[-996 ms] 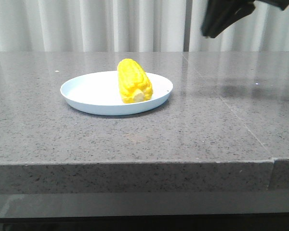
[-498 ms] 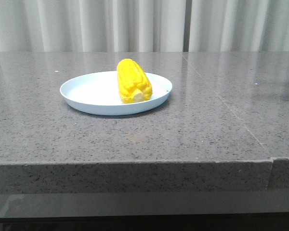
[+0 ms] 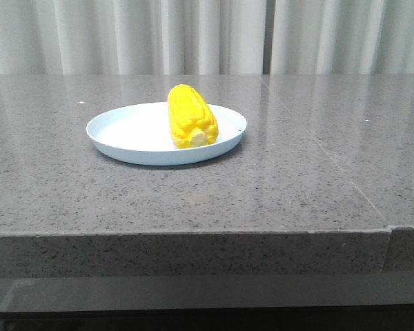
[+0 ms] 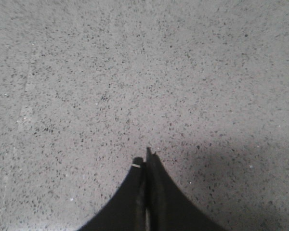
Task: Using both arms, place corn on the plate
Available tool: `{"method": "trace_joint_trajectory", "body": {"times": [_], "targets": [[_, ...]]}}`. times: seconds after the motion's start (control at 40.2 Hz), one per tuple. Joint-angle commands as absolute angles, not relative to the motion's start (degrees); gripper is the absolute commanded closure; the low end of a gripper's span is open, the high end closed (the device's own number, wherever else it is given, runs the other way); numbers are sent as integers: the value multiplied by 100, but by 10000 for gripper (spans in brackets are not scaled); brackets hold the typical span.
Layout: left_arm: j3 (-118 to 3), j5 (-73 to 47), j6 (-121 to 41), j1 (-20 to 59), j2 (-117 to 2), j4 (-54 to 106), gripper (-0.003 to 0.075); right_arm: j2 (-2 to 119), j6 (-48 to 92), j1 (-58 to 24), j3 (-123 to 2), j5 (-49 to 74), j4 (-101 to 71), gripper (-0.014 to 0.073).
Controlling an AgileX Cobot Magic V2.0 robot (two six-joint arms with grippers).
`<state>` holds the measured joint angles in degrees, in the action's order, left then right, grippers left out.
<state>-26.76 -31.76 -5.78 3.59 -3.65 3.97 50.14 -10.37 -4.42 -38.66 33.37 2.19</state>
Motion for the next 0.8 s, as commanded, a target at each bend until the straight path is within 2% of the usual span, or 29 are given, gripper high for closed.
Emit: {"method": "trace_joint_trajectory", "body": {"times": [0.0, 0.423, 0.772], "targets": [[-2812, -2732, -588, 339, -448, 401, 741, 4215, -983, -403, -3482, 2405, 326, 683], [-2812, -2732, -588, 339, -448, 401, 741, 1241, -983, -403, -2238, 2090, 451, 683], [-2812, -2732, -588, 339, -448, 401, 741, 880, -983, -403, -2193, 2030, 451, 683]]}}
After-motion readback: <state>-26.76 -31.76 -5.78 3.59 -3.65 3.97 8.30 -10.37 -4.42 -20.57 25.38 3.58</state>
